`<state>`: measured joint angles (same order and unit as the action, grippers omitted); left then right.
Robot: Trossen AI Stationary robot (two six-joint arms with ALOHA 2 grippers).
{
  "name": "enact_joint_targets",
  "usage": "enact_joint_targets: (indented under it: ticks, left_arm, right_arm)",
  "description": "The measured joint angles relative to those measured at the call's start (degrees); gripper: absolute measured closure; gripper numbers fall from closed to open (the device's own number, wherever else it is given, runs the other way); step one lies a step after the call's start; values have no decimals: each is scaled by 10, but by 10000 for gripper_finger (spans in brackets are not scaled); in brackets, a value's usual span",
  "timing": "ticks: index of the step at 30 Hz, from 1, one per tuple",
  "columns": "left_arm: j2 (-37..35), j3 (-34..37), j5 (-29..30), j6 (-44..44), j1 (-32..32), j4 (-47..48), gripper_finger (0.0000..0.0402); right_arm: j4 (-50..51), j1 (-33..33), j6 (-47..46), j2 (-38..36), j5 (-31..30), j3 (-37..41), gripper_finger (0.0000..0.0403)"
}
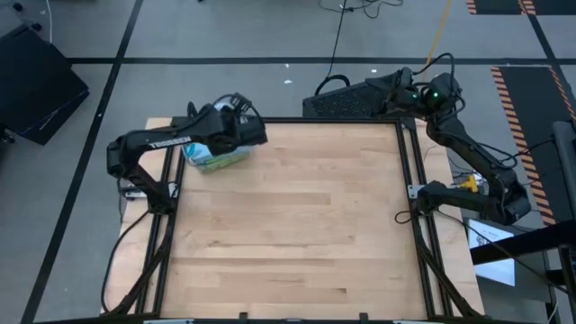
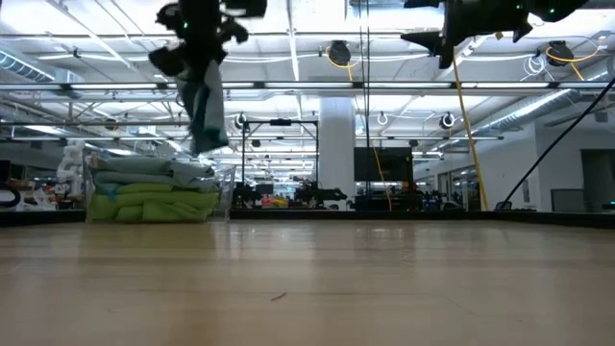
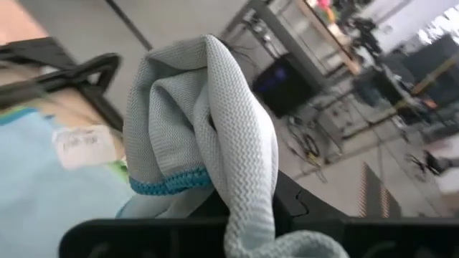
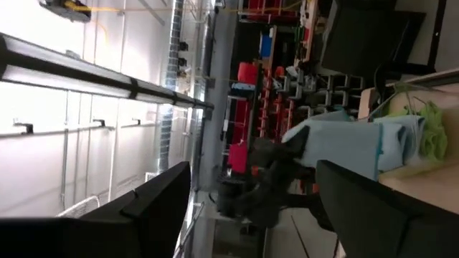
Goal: Fold microfiber towels
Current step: Stack the folded blue microfiber cloth on top of the blue microfiber cloth on the transparent bin
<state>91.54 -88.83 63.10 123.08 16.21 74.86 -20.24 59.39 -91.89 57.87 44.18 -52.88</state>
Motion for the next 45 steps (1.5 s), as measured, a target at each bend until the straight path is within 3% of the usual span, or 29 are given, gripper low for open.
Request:
enact_joint_targets:
  ticks: [9, 18, 22, 32, 35, 40, 45]
  left_arm:
    - [2, 108, -34, 31, 34, -61, 391]
    - [-37, 154, -45, 26, 99, -10, 388]
    - [-54, 177, -76, -2, 127, -12, 363]
    - [-57, 184, -146, -145, 126, -7, 292]
    - [-68, 184, -195, -182, 128, 2, 246]
    - [-75, 184, -330, -279, 135, 28, 161]
    - [-84, 182, -453, -417, 132, 33, 114]
  right_arm:
    - [-7, 18, -6, 0, 48, 0, 112]
    - [-18, 18, -21, -2, 59, 0, 112]
    - [-18, 18, -19, 0, 56, 0, 112]
    - [-11, 18, -13, 2, 35, 0, 112]
    - [-12, 18, -13, 2, 24, 0, 112]
    - [-13, 18, -7, 1, 23, 0, 112]
    - [-13, 18, -4, 1, 23, 0, 112]
